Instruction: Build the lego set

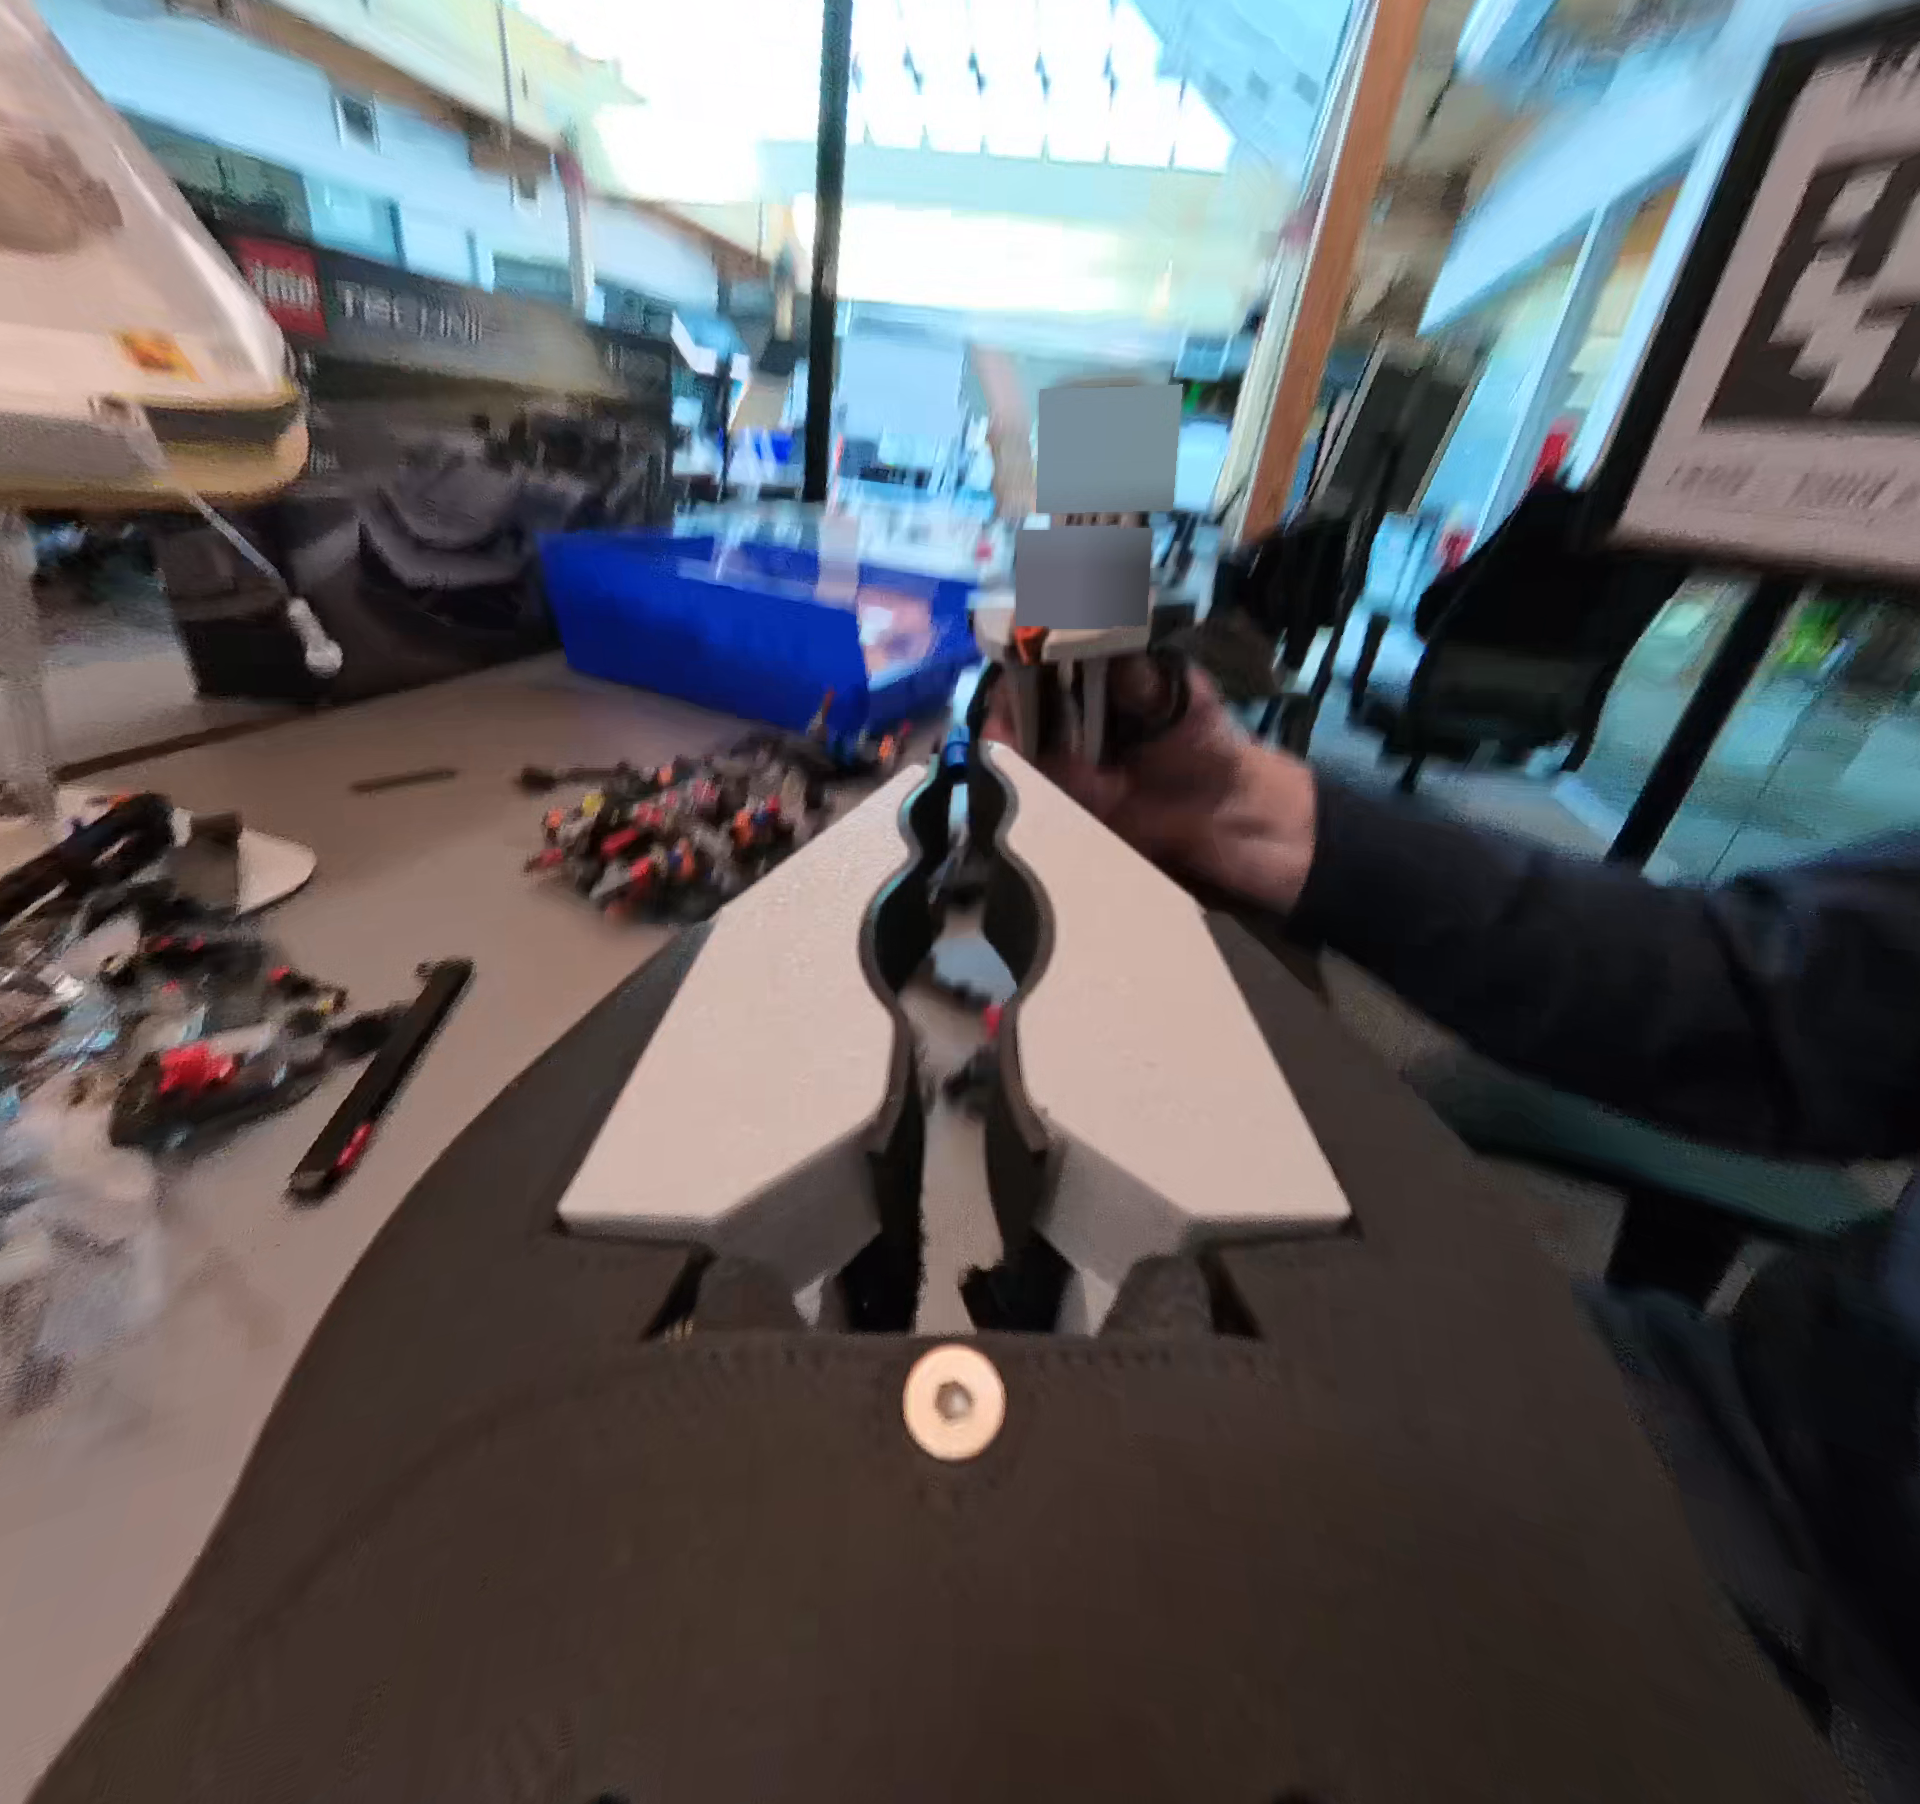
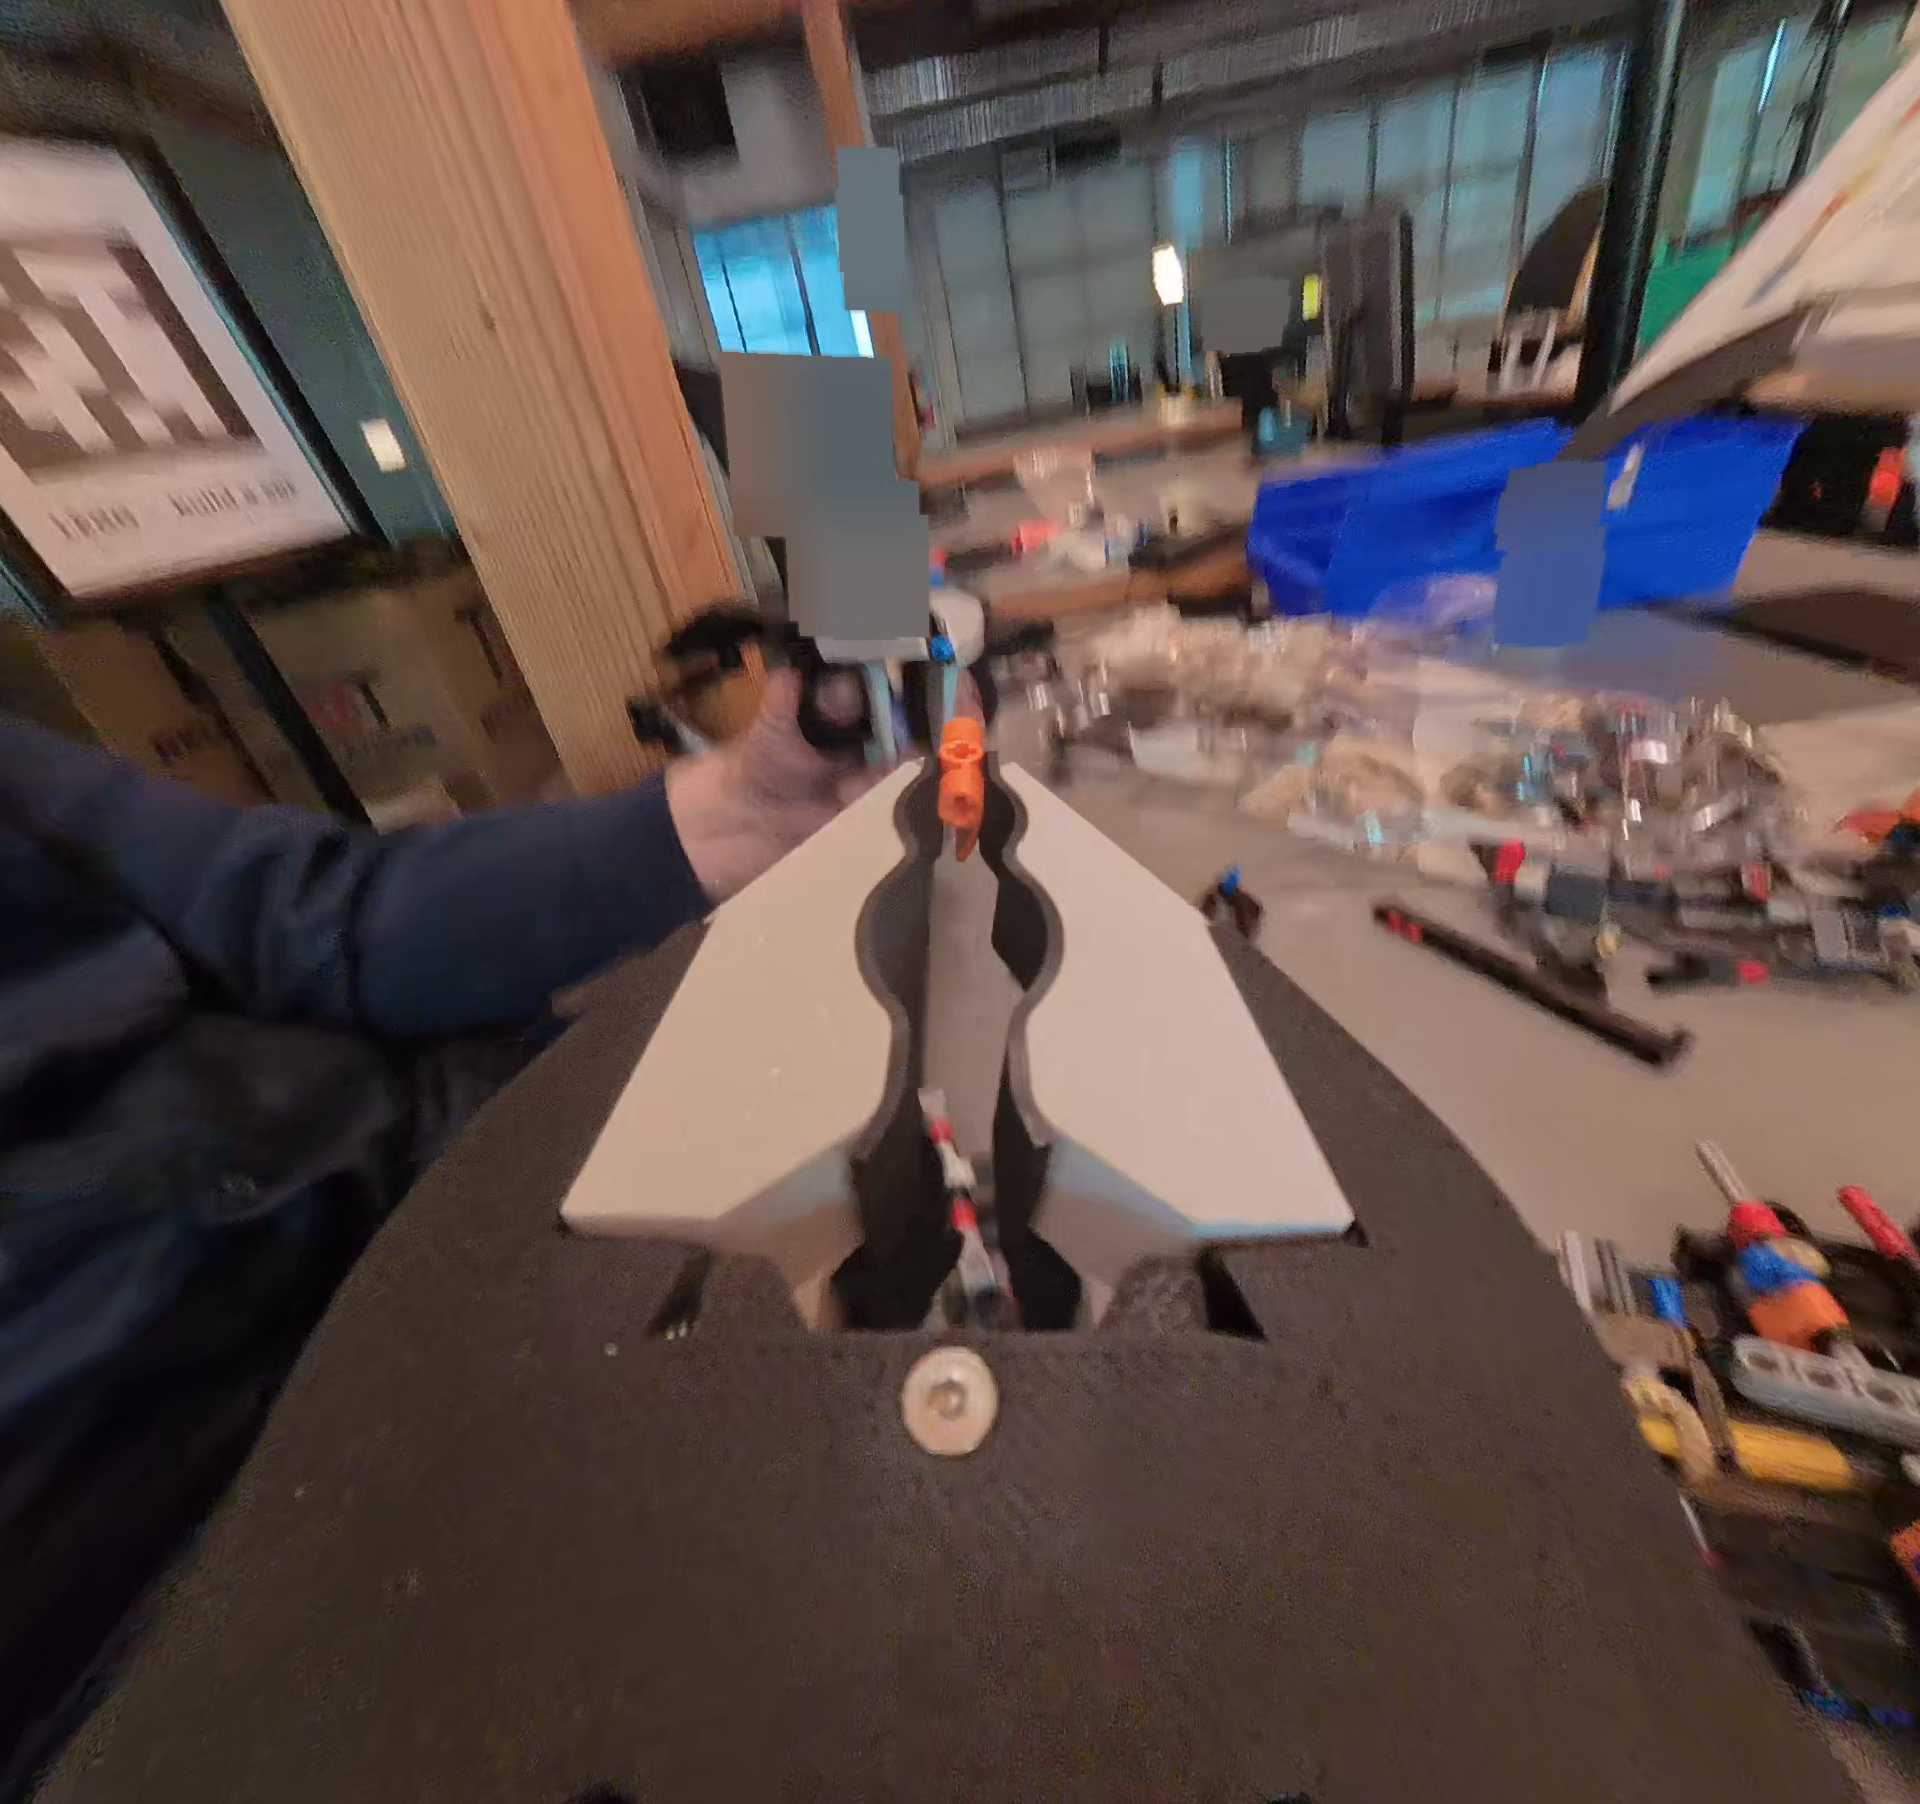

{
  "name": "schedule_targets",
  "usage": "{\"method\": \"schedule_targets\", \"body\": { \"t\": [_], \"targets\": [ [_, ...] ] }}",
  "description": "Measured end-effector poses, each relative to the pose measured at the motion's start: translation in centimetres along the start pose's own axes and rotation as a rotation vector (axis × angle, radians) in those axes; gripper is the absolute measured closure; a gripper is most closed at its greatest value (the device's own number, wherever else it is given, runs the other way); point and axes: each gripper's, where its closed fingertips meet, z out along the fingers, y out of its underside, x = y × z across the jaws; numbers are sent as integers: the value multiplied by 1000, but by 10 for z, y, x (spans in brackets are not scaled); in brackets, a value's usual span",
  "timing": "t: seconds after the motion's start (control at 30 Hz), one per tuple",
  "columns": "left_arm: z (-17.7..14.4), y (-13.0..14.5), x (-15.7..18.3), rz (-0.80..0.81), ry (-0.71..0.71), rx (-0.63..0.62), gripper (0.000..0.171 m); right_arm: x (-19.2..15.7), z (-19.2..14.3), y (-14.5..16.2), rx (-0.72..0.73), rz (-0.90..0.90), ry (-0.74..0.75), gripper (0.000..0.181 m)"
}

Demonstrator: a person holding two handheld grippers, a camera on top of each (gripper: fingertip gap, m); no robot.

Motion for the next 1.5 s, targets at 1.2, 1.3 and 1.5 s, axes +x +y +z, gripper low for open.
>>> {"method": "schedule_targets", "body": {
  "t": [1.2,1.3,1.5],
  "targets": [
    [40,50,-6,233,-119,-299,153,7,30,54,-304,-117,82,176],
    [44,57,-2,255,-102,-334,155,6,31,57,-326,-127,82,176],
    [47,62,5,280,-65,-353,159,7,32,60,-342,-130,88,176]
  ]
}}
